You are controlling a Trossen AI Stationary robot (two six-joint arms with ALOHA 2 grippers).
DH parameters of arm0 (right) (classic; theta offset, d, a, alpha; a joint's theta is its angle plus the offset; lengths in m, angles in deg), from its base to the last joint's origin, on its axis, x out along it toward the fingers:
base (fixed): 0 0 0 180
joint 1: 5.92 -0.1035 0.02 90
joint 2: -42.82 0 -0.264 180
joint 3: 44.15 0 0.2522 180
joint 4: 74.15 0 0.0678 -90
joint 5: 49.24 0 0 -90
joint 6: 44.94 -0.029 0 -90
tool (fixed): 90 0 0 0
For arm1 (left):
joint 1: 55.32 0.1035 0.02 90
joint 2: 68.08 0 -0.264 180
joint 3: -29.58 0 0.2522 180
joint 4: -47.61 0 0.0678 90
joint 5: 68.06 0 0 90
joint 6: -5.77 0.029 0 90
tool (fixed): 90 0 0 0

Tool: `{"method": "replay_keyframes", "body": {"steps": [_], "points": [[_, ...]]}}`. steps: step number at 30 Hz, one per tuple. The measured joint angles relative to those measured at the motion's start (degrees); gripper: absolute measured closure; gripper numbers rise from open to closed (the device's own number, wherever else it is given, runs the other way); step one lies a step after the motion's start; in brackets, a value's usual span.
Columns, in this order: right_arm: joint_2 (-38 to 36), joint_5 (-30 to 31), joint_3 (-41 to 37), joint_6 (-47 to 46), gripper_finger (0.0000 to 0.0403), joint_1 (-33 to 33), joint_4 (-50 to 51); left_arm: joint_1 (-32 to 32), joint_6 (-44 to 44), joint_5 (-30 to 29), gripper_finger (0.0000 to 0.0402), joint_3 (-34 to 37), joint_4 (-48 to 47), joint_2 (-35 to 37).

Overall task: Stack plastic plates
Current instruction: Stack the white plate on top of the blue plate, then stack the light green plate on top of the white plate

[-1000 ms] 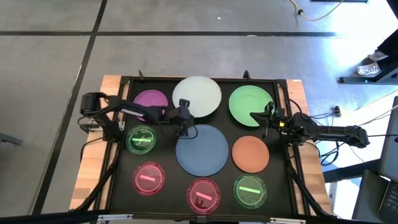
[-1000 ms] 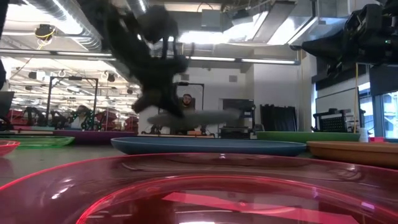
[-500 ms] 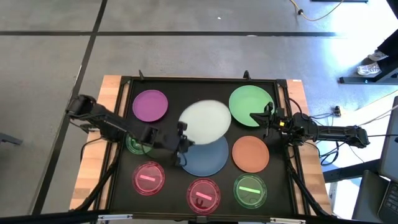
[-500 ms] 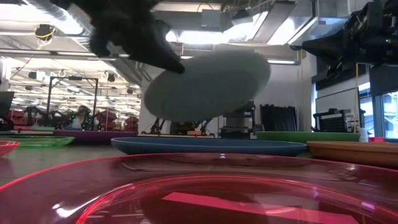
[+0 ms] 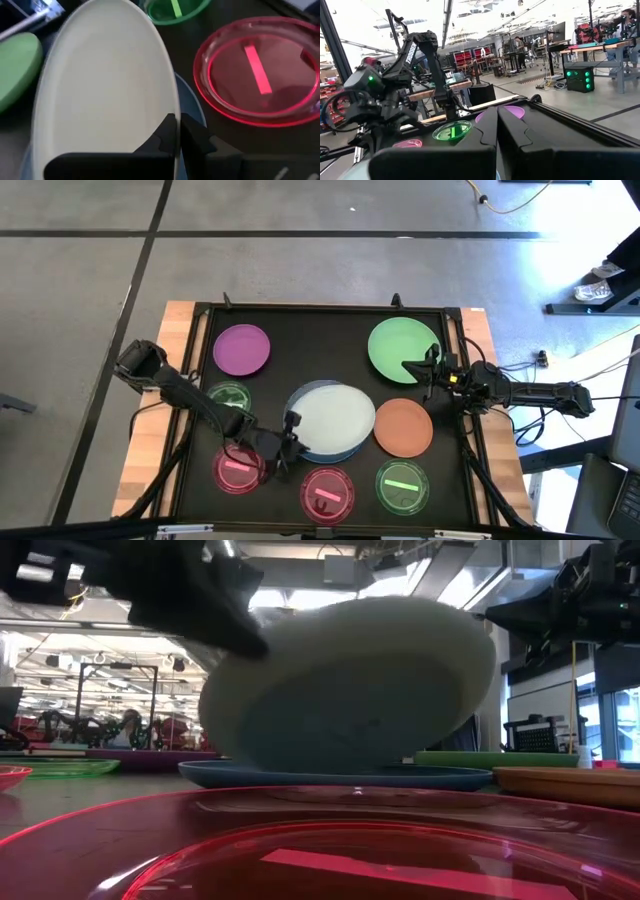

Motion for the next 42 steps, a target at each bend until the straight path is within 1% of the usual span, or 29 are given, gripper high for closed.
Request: {"method": "replay_keyframes", "body": {"steps": [5,14,20,27,34,37,40,42], "points": [[0.0,0.03,0.0,0.02,0.0398,0.0,0.05,-0.07,-0.98,0.32,0.0394,0.0,0.08,-2.54],[0.0,0.03,0.0,0.07,0.0398,0.0,0.09,0.0,-1.61,1.15,0.0389,-0.04,0.1,-2.89],[0.0,0.03,0.0,0.11,0.0398,0.0,0.14,0.0,-4.29,1.4,0.035,-0.04,-0.49,-2.89],[0.0,0.07,0.0,0.19,0.0398,0.0,0.18,0.02,-5.43,1.37,0.0302,-0.04,-0.68,-2.89],[0.0,0.06,0.0,0.17,0.0398,0.0,0.27,0.02,-5.8,1.01,0.0279,-0.05,-1.54,-1.64],[0.0,0.08,0.0,0.17,0.0398,0.0,0.25,-0.05,-5.4,-3.18,0.0276,-1.47,-7.35,1.96],[0.0,0.08,0.0,0.16,0.0398,0.0,0.27,0.02,-5.44,-9.55,0.0275,-2.67,-13.77,6.24],[0.0,0.08,0.0,0.15,0.0398,0.0,0.22,0.28,-5.32,-14.24,0.0275,-2.67,-15.88,8.53]]}}
